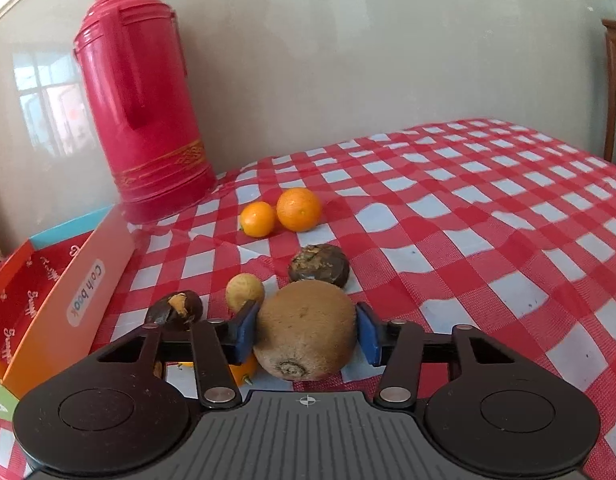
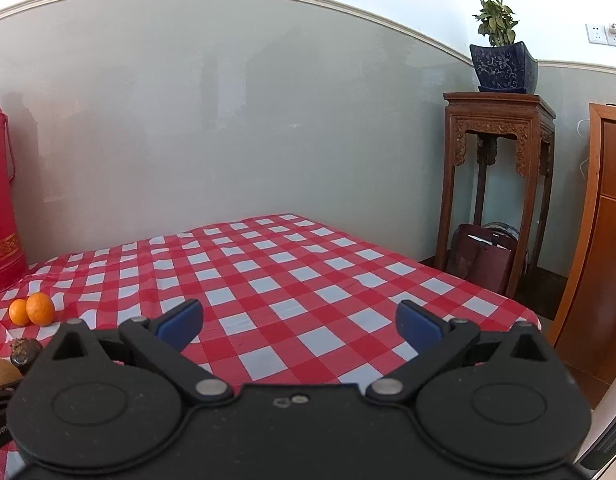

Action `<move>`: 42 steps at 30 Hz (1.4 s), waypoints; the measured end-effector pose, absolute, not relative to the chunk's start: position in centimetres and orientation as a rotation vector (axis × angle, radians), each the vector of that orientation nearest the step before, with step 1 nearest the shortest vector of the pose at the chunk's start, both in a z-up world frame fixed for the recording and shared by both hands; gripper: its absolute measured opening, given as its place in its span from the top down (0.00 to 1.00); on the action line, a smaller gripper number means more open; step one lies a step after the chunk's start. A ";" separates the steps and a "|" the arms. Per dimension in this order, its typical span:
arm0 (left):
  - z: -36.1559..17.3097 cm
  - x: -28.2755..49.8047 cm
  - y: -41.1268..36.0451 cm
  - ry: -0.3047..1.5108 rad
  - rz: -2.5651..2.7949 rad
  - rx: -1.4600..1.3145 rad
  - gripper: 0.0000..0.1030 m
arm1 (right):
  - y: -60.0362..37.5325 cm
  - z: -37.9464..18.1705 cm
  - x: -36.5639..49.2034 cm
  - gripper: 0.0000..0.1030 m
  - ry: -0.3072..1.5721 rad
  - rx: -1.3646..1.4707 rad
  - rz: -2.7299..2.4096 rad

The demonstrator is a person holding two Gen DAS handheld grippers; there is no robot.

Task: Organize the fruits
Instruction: 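Carry the kiwi with the left gripper into the box and open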

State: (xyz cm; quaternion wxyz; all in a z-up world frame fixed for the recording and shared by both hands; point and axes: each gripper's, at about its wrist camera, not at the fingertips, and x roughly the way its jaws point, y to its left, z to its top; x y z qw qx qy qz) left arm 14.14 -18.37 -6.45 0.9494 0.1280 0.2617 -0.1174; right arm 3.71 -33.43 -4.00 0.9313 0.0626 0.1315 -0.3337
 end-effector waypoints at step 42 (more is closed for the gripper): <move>-2.9 19.8 6.6 0.571 0.245 -0.022 0.44 | -24.4 -4.0 8.9 0.06 0.327 0.060 -0.412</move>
